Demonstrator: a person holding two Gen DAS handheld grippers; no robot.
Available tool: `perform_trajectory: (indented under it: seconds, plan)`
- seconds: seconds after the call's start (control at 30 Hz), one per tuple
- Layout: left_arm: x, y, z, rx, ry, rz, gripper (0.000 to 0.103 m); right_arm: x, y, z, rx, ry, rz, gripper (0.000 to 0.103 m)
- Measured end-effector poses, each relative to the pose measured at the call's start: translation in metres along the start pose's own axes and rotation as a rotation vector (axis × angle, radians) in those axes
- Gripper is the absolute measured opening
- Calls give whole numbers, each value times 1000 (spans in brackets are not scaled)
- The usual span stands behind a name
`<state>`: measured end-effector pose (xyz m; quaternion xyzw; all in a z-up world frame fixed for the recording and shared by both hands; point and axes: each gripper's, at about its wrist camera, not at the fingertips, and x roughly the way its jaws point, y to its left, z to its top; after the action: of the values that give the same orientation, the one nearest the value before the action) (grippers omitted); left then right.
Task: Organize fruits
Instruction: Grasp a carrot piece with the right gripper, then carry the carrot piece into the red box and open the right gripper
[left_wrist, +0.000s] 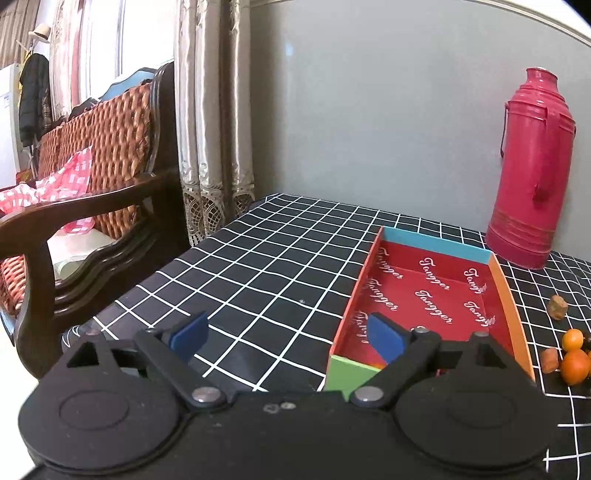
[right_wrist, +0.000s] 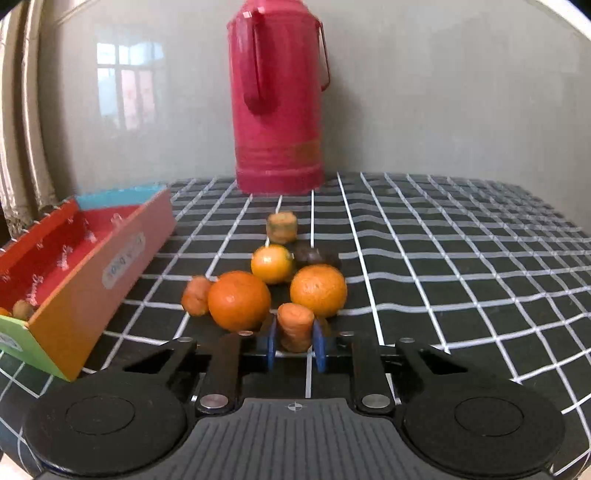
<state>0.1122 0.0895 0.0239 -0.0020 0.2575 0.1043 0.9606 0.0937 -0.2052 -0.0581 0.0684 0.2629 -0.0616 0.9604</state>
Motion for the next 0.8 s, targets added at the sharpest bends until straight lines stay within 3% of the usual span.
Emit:
perform_trajectory:
  seconds: [0.2,0.37,0.57,0.8]
  plan:
    - [1,7,-2,-9,12,11,86,-21,14,11,33,-96,133,21]
    - [3,16,-6,-4,24,34,87,-30,53,20,-10,-169,287,21]
    - [4,30,-8,-11,30,66,87,-22,106,20,-85,-164,388,21]
    - [4,46,-8,-29,35,92,87,-7,136,14,-129,-108,413,21]
